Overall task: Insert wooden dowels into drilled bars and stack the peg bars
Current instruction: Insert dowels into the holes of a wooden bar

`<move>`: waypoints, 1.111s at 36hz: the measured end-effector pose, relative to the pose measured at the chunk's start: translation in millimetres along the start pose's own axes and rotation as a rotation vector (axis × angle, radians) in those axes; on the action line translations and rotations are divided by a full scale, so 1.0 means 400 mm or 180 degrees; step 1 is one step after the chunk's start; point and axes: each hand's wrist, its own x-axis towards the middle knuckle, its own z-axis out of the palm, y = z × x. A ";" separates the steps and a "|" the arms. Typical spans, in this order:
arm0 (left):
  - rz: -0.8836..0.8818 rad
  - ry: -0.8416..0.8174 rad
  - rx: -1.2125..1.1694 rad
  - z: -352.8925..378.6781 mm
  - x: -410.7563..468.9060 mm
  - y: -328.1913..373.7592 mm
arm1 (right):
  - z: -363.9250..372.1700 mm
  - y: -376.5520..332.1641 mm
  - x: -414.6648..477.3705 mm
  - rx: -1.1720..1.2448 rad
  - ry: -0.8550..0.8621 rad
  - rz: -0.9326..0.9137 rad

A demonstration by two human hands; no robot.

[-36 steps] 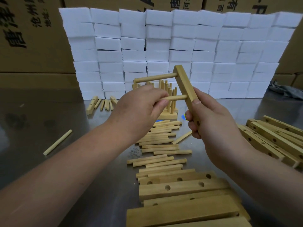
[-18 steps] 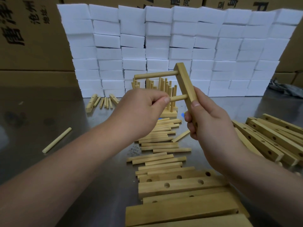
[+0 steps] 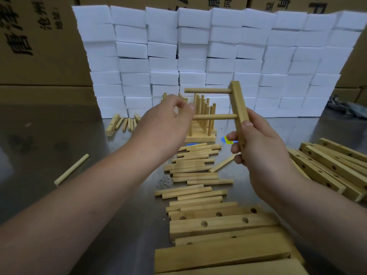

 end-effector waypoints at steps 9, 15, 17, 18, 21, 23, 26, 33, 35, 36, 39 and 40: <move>0.0479 -0.2014 0.2344 0.049 -0.018 -0.049 | -0.004 0.005 0.033 0.0582 0.0379 0.0600; 0.0634 -0.2290 0.2411 0.074 -0.019 -0.075 | 0.004 0.016 0.026 0.0591 0.0320 0.0609; 0.0626 -0.2317 0.2439 0.077 -0.017 -0.081 | 0.003 0.019 0.024 0.0549 0.0293 0.0599; 0.0648 -0.2321 0.2458 0.078 -0.016 -0.084 | 0.003 0.020 0.023 0.0544 0.0274 0.0591; 0.0725 -0.2312 0.2492 0.080 -0.017 -0.087 | 0.005 0.021 0.021 0.0544 0.0235 0.0563; 0.0759 -0.2309 0.2484 0.082 -0.019 -0.085 | 0.006 0.022 0.020 0.0549 0.0235 0.0559; 0.0803 -0.2201 0.2447 0.073 -0.016 -0.080 | 0.003 0.023 0.022 0.0522 0.0251 0.0554; 0.0946 -0.1709 0.1849 0.030 -0.005 -0.030 | -0.008 0.008 0.038 0.0592 0.0370 0.0555; 0.1148 -0.1351 0.1583 0.026 -0.009 -0.012 | -0.010 0.005 0.038 0.0653 0.0357 0.0573; 0.1219 -0.1209 0.1449 0.025 -0.012 -0.006 | -0.011 0.004 0.037 0.0691 0.0341 0.0582; 0.1311 -0.1018 0.1211 0.028 -0.024 0.009 | -0.008 0.000 0.032 0.0846 0.0279 0.0580; 0.1330 -0.1000 0.1216 0.029 -0.026 0.011 | -0.007 -0.002 0.030 0.0907 0.0253 0.0565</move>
